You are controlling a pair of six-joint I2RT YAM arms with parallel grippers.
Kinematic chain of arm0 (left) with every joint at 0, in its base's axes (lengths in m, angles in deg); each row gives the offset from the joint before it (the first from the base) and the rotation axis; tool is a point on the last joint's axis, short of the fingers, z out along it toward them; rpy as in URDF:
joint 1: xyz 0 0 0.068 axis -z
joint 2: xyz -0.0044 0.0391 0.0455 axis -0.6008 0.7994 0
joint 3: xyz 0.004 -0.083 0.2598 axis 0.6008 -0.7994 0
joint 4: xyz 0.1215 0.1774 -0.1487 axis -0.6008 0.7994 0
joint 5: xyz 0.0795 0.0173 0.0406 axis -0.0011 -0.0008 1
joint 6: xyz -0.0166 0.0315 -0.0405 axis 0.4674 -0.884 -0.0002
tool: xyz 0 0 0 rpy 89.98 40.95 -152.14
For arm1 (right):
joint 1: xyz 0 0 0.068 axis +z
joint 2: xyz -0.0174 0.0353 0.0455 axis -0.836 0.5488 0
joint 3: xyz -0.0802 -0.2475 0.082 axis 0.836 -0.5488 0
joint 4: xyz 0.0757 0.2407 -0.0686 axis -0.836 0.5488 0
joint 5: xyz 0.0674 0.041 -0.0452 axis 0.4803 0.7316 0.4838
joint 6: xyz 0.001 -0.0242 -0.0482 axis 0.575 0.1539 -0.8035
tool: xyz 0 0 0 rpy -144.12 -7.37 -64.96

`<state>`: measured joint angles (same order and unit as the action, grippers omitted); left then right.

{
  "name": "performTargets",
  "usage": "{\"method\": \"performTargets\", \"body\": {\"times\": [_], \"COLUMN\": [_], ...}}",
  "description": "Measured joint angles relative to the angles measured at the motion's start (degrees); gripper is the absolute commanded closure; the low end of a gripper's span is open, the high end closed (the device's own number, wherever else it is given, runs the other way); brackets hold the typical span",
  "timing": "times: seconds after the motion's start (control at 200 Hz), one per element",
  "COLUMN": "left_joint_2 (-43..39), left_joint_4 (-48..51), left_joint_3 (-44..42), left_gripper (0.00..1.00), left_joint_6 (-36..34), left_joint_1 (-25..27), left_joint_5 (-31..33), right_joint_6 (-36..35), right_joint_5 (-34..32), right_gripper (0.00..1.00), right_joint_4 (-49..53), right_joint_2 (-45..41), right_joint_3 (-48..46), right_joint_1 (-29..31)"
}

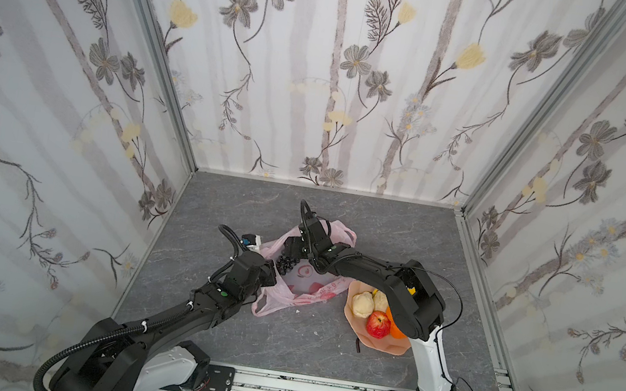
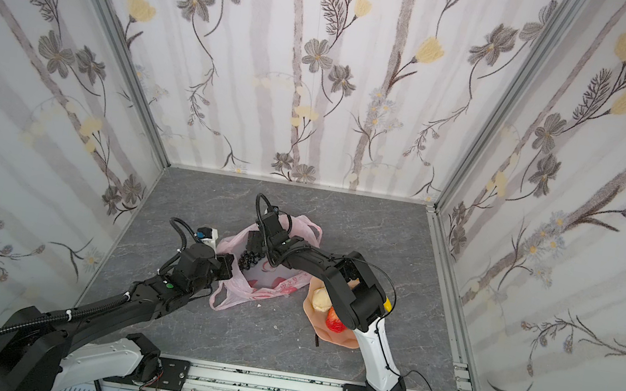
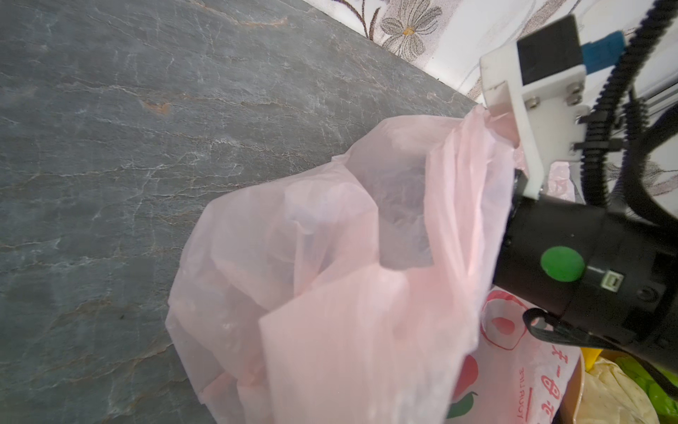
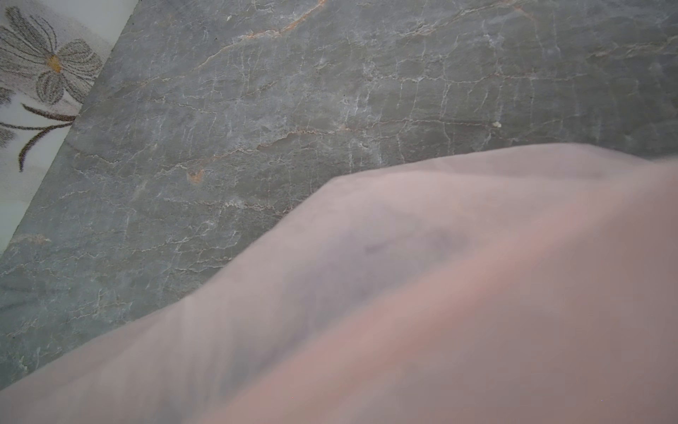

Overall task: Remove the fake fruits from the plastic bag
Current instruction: 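Close the right gripper on the black grapes inside the bag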

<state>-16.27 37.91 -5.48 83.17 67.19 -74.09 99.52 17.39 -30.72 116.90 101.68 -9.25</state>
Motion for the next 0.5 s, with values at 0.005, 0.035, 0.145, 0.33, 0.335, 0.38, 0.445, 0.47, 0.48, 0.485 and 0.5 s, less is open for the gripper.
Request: {"method": "performTargets", "body": {"times": [0.005, 0.035, 0.145, 0.33, 0.335, 0.38, 0.445, 0.47, 0.48, 0.485, 0.5], "left_joint_2": [0.00, 0.02, 0.00, -0.85, -0.87, -0.98, -1.16, -1.22, -1.25, -1.27, -1.29], "left_joint_4": [0.00, 0.02, 0.09, 0.24, 0.24, 0.24, 0.28, 0.28, 0.26, 0.26, 0.26], "left_joint_3": [0.00, 0.00, -0.07, -0.76, -0.79, -1.01, -1.22, -1.29, -1.31, -1.33, -1.36], "left_gripper": [0.98, 0.98, 0.98, 0.98, 0.98, 0.98, 0.98, 0.98, 0.98, 0.98, 0.98], "left_joint_6": [0.00, 0.00, 0.00, -0.02, -0.02, -0.02, -0.02, -0.02, -0.02, -0.02, -0.02], "left_joint_1": [0.00, 0.00, 0.00, 0.00, 0.00, 0.00, 0.00, 0.00, 0.00, 0.00, 0.00], "left_joint_5": [0.00, -0.02, -0.02, 0.04, 0.04, 0.04, 0.07, 0.07, 0.09, 0.09, 0.11], "right_joint_6": [0.00, 0.00, -0.20, -0.22, -0.22, -0.24, -0.68, -0.85, -0.85, -0.83, -0.85], "right_joint_5": [0.00, 0.02, 0.04, 0.04, 0.04, 0.04, 0.04, 0.02, 0.02, 0.04, 0.04], "right_gripper": [0.18, 0.18, 0.18, 0.19, 0.19, 0.19, 0.20, 0.21, 0.21, 0.21, 0.22], "right_joint_4": [0.04, 0.35, 2.05, 4.46, 4.55, 5.33, 6.32, 6.84, 7.06, 7.13, 7.32], "right_joint_2": [0.04, 0.52, 2.51, 4.35, 4.39, 4.66, 4.85, 4.90, 4.90, 4.90, 4.90], "right_joint_3": [0.07, 0.74, 3.41, 6.19, 6.25, 6.95, 7.52, 7.67, 7.69, 7.69, 7.69], "right_joint_1": [0.00, 0.04, 0.11, 0.09, 0.09, 0.07, 0.09, 0.07, 0.07, 0.07, 0.07]}}
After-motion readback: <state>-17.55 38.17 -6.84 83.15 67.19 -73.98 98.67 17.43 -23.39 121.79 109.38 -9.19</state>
